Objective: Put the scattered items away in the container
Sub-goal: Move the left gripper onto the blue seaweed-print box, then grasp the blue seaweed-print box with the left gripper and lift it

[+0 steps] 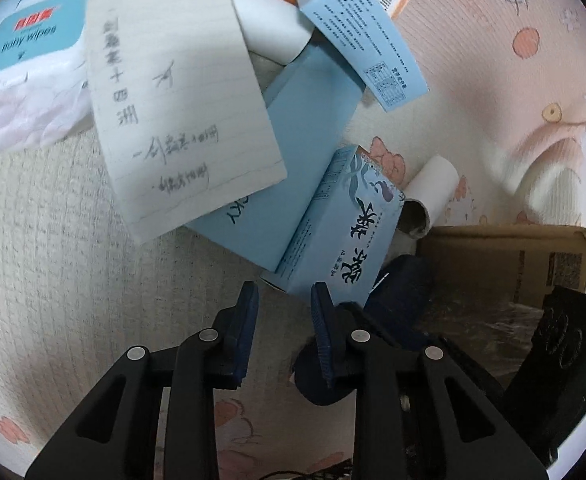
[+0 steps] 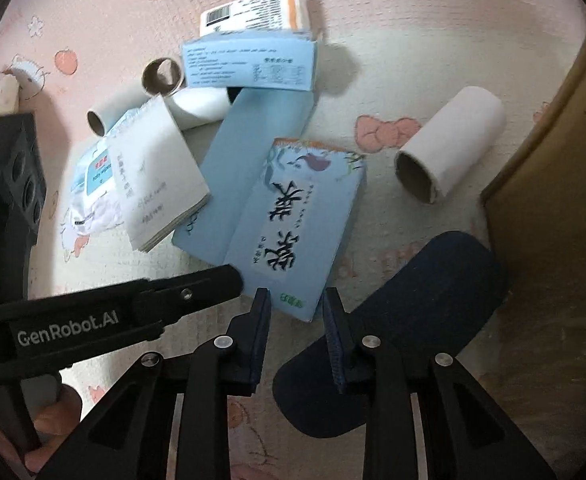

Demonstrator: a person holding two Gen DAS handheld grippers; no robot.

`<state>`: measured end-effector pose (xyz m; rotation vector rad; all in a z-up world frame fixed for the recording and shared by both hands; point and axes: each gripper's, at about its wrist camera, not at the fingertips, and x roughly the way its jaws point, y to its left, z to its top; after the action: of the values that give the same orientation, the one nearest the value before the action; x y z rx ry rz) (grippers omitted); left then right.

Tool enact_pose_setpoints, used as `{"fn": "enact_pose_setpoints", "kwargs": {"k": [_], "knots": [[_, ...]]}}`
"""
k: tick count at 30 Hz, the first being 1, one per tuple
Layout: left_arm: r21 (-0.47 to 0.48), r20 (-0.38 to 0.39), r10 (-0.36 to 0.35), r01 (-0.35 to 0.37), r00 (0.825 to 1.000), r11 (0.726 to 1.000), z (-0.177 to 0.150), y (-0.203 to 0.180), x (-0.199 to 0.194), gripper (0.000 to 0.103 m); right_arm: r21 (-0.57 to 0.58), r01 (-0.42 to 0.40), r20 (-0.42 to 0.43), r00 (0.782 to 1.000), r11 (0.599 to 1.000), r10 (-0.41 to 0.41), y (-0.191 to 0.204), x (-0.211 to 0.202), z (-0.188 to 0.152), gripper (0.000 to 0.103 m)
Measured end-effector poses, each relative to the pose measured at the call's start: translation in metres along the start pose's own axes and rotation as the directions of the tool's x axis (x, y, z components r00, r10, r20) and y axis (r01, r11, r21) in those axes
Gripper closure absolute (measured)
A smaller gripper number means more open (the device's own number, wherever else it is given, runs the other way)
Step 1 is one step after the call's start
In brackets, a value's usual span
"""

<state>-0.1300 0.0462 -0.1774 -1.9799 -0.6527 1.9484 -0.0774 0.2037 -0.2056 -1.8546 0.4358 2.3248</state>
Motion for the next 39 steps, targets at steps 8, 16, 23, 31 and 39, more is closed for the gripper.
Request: {"fn": "enact_pose_setpoints", "kwargs": {"k": [8,16,23,31,39], "knots": [[-0.128,-0.04,-0.158,0.151,0.987,0.98,-0.007,0.004,0.018,0.059,-0.021,0.16,0.016,0.987,0.987,-0.159,-0.012,-0.009,0.004,0.079],[-0.141,0.017,-0.091,0.092,0.996,0.986,-0.002,0.003,0.016,0.059,-0.054,0.148,0.004,0.989,0.987,-0.148,-0.004,-0.001,0.007,0.08],[-0.166,0.081,-0.054,0.067,0.995,0.984,0.014,0.018,-0.005,0.059,-0.079,-0.034,-0.062,0.998,0.996,0.03,0.02,0.007,-0.003,0.08],[-0.119,0.115,-0.053,0.067,0.992,0.991,0.015,0.016,-0.017,0.059,-0.118,0.127,0.002,0.992,0.985,-0.128,0.011,-0.009,-0.001,0.078],[-0.126,0.061,-0.061,0.068,0.996,0.99,0.004,0.019,-0.001,0.058,-0.049,0.141,0.094,0.986,0.989,-0.136,-0.003,-0.022,0.028,0.041]]}}
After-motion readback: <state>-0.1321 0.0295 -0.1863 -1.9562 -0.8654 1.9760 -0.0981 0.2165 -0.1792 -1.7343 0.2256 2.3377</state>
